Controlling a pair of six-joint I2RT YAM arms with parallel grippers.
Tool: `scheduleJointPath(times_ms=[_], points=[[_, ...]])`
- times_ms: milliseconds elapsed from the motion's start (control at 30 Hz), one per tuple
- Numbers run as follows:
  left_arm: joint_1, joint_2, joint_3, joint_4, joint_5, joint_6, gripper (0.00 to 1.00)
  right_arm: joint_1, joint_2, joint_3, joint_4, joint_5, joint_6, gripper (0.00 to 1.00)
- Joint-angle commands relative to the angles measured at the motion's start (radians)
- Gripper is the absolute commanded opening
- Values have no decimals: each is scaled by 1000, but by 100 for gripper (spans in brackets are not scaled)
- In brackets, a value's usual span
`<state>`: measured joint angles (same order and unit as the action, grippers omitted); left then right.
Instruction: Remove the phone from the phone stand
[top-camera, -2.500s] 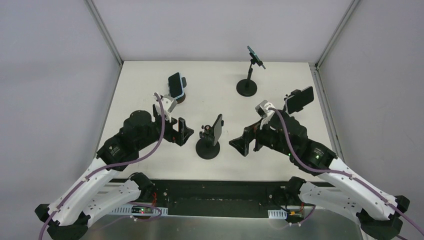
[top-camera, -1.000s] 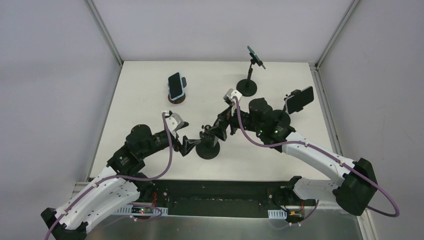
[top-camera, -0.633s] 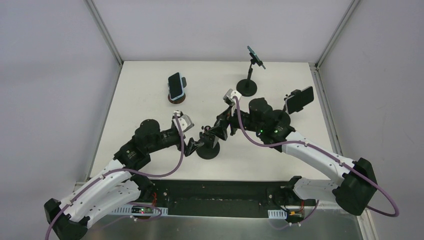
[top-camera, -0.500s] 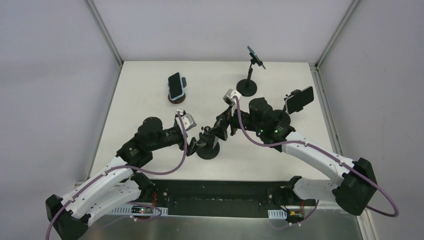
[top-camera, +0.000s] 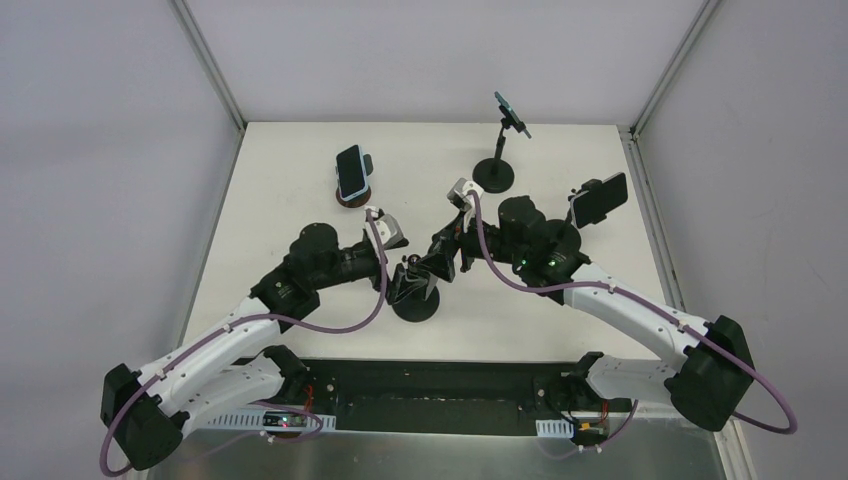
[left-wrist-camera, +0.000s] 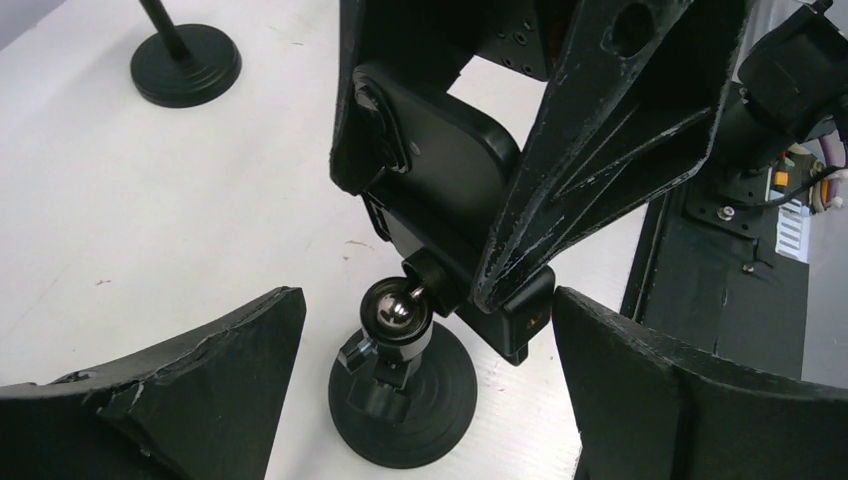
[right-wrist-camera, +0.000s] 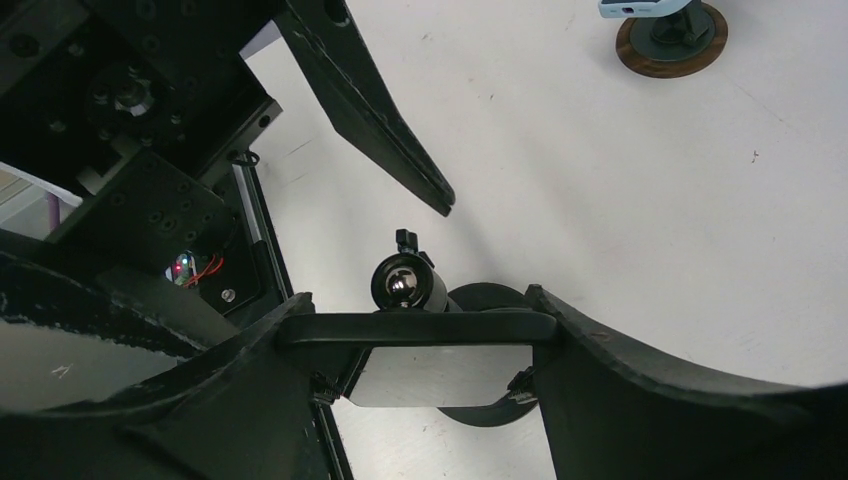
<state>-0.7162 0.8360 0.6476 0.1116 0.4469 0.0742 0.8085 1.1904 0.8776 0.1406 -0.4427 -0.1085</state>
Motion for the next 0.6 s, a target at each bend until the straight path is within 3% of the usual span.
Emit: scheduleJointPath(times_ms=[0, 333, 567], points=[[-25, 40, 33, 111, 42, -35, 98, 7, -50, 0, 106, -42, 46, 0], [-49, 108, 9, 187, 31, -34, 97, 7, -57, -15, 115, -49, 52, 0], [-49, 121, -25, 207, 58, -28, 85, 7, -60, -26, 123, -49, 54, 0]])
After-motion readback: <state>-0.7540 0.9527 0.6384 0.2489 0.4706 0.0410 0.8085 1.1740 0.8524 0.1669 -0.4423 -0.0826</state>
